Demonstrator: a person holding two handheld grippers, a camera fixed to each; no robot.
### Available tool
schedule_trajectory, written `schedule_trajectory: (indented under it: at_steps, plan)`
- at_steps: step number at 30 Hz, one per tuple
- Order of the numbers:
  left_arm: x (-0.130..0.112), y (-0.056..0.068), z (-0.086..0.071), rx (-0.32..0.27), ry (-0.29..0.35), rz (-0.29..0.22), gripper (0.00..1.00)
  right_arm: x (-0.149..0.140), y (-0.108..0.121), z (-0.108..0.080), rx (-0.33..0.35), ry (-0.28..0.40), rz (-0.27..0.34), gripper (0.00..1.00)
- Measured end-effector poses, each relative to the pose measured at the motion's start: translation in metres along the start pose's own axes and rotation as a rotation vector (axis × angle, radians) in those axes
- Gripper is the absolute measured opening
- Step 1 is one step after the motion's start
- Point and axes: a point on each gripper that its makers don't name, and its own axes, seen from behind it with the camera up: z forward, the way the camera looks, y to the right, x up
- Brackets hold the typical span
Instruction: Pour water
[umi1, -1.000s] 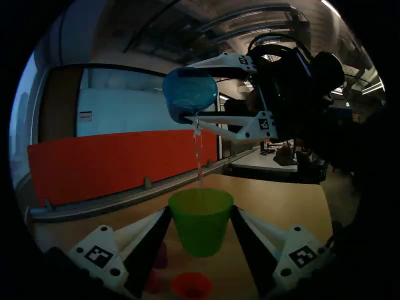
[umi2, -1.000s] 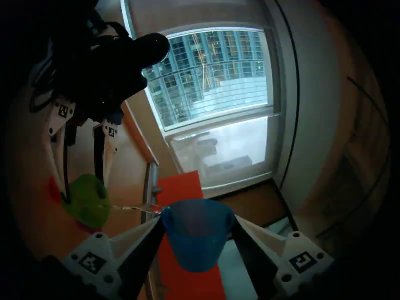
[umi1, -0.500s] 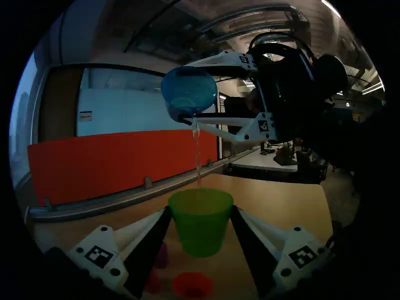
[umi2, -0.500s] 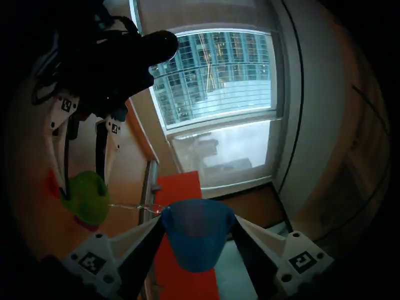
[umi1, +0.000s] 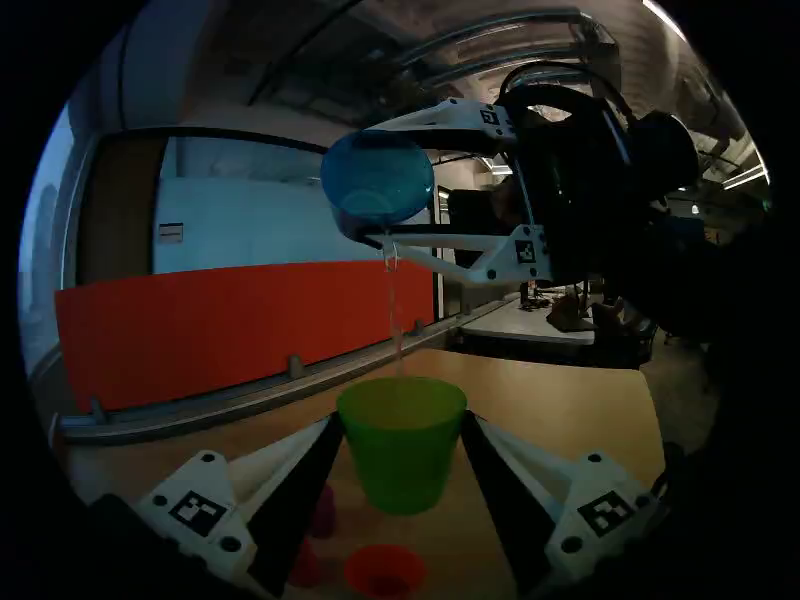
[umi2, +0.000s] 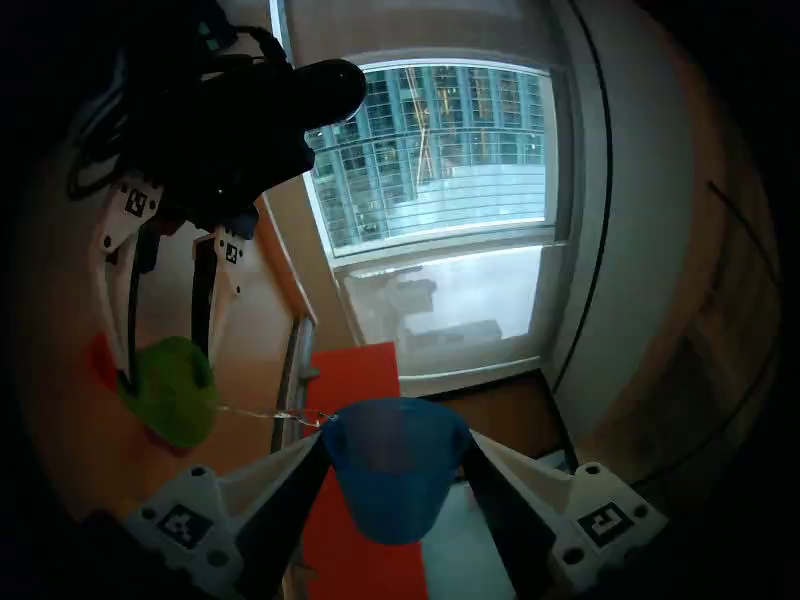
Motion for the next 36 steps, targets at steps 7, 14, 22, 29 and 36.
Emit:
schedule_trajectory:
  at_steps: [7,14,22,29,36]
  plan:
    - [0.0006,0.0004,-0.0005,0.001,0.0,0.001,0.85,-0.0002,0.0,0.0014,-0.001,-0.001,-0.024,0.91]
    - [0.0011,0.0008,-0.0001,0.0,0.001,0.003,0.86,0.0005,0.0012,0.0027,-0.004,-0.001,-0.049,0.91]
    - [0.0003,0.0,0.0001,0.002,-0.002,0.003,0.86,0.0042,0.0017,0.0041,-0.007,0.001,-0.078,0.91]
    - [0.0018,-0.0007,-0.0001,0.004,-0.001,0.002,0.86,0.0074,0.0013,0.0062,-0.008,0.003,-0.108,0.91]
    - [0.0017,-0.0008,0.001,0.003,0.001,-0.001,0.86,0.0088,-0.0005,0.0072,-0.01,0.001,-0.142,0.91]
